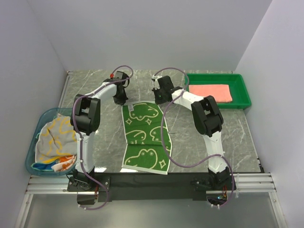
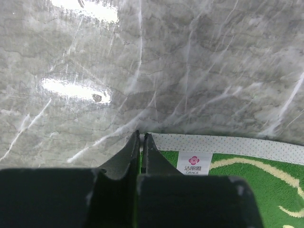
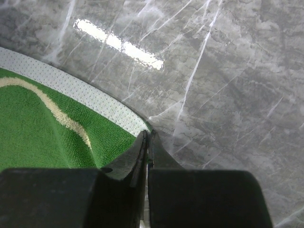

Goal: Fold and stack the towels
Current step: Fold the towel

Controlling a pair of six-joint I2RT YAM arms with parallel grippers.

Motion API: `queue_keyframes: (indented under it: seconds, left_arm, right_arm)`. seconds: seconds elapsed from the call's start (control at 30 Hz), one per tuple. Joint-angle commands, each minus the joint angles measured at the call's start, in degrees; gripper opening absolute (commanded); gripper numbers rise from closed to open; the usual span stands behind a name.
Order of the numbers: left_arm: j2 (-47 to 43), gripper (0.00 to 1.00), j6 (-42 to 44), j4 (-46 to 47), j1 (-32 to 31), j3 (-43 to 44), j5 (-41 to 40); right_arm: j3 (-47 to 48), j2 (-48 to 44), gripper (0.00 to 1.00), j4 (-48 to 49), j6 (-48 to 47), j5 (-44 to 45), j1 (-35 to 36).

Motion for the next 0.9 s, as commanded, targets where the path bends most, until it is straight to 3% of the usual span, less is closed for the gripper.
queue_keyframes:
  seconds: [0.0, 0.43, 0.87]
  left_arm:
    - [4.06, 0.01, -1.20, -2.14, -0.91, -3.02, 2.15]
    - [-2.09, 0.01, 4.15, 1.19, 0.84, 10.52, -4.26]
    - [0.28, 0.00, 5.74, 14.03, 4.18, 22.73, -1.01]
  right_arm:
    - [-1.58, -1.88, 0.00, -2.69, 0.57, -0.25, 0.07]
    - [12.38, -3.29, 0.00, -8.05, 0.66, 2.48, -3.88]
    - [25.13, -0.21, 0.00, -0.67, -3.82, 5.73, -8.28]
